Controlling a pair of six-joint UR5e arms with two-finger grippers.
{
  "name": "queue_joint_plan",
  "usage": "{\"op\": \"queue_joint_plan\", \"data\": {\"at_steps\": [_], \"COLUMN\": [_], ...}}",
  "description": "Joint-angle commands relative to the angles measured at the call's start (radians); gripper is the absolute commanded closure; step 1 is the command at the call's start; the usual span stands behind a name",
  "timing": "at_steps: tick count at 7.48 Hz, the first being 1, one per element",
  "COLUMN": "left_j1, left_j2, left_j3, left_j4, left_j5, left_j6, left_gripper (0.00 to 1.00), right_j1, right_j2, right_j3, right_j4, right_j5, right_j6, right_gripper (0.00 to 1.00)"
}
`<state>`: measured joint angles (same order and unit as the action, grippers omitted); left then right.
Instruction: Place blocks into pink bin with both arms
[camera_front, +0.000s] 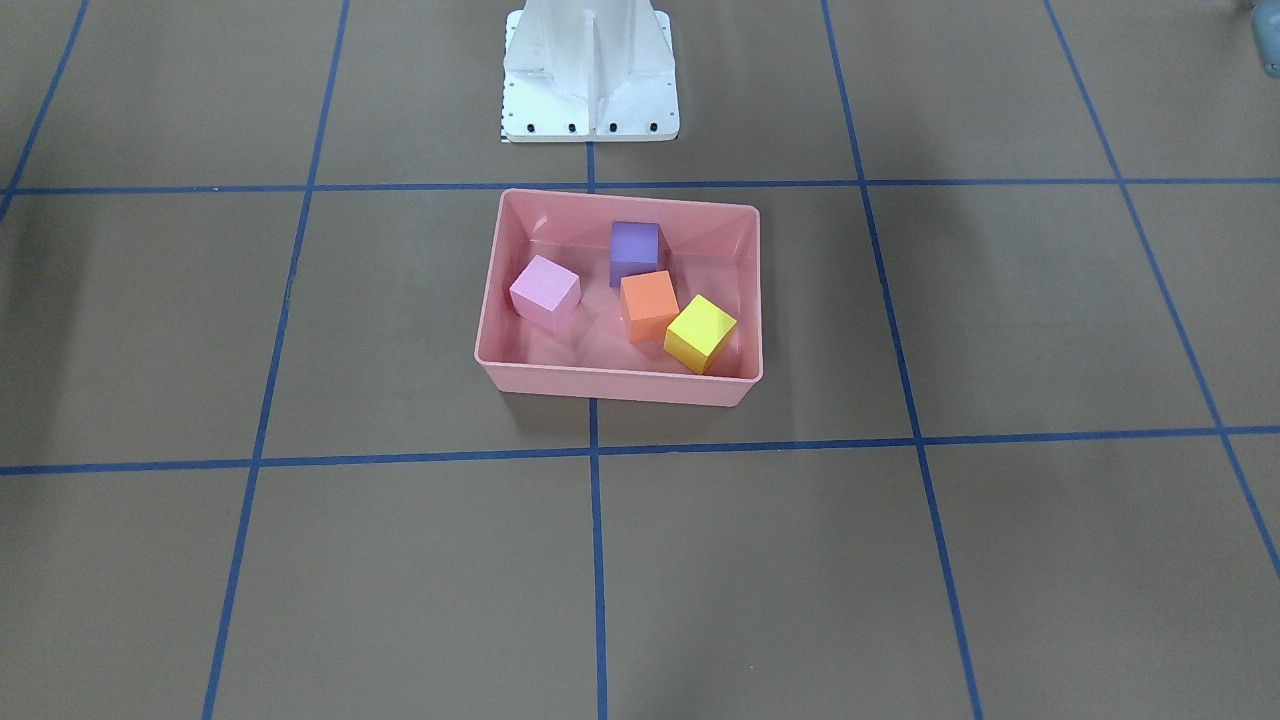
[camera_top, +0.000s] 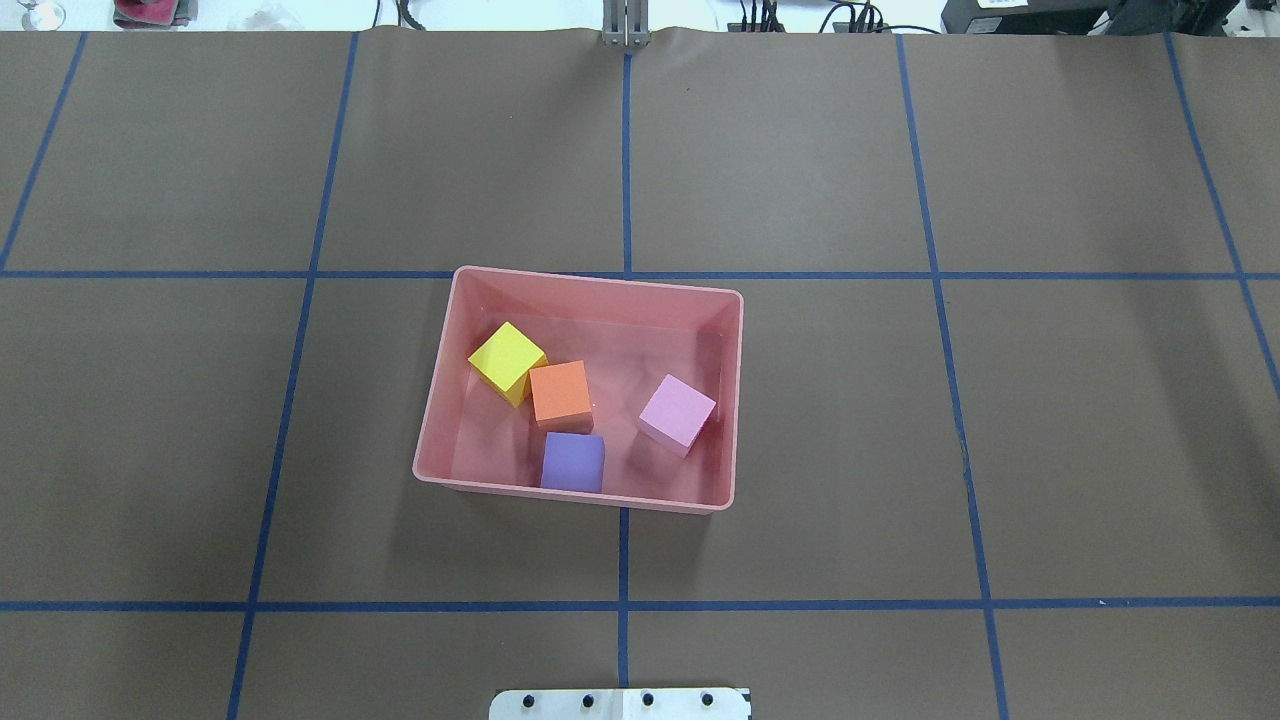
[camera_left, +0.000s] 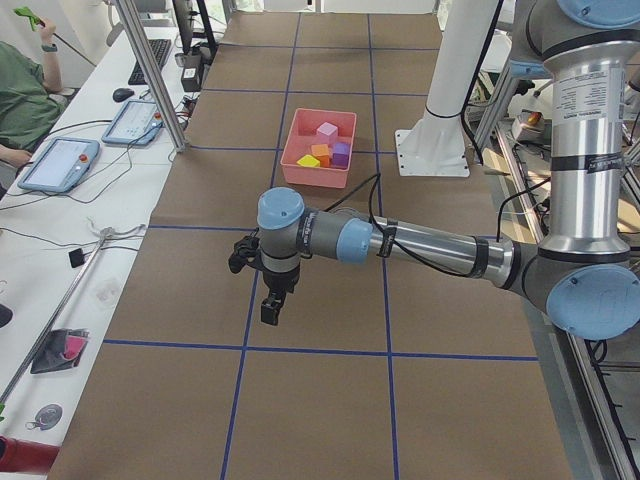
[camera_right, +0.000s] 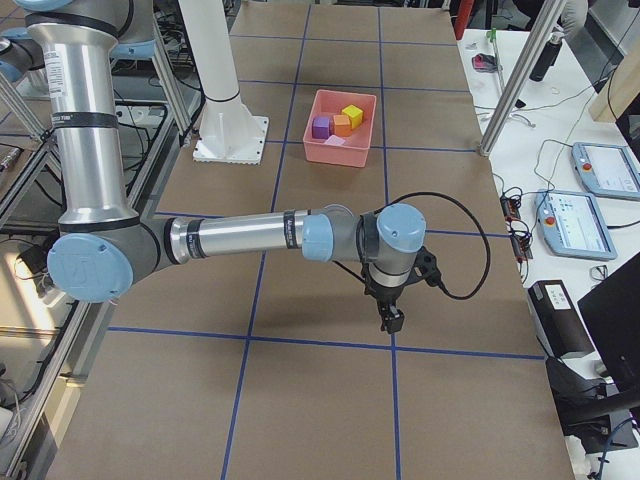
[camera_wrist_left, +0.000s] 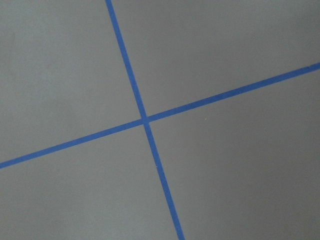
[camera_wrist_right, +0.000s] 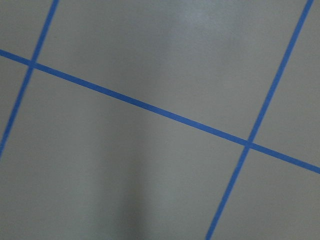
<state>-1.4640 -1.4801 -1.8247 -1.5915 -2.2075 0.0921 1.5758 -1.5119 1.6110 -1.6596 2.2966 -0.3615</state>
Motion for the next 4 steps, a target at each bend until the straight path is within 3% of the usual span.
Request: {"op": "queue_joint_plan", "data": {"at_steps": [1, 4], "left_j1": [-0.036, -0.091], "left_j2": [0.015, 0.088], "left_j3": [0.025, 0.027], "left_j4": [-0.001, 0.001], "left_j5": [-0.001, -0.093], "left_j6": [0.008, 0.009], "left_gripper": [0.0, 0.0], "right_j1": [0.02, 0.02], "right_j2": [-0.021, -0.039], "right_j3": [-0.06, 0.003], "right_j4": [0.058, 0.058], "right_j5": [-0.008, 0.001], "right_j6": [0.179, 0.234], "right_gripper": [0.0, 0.0]}}
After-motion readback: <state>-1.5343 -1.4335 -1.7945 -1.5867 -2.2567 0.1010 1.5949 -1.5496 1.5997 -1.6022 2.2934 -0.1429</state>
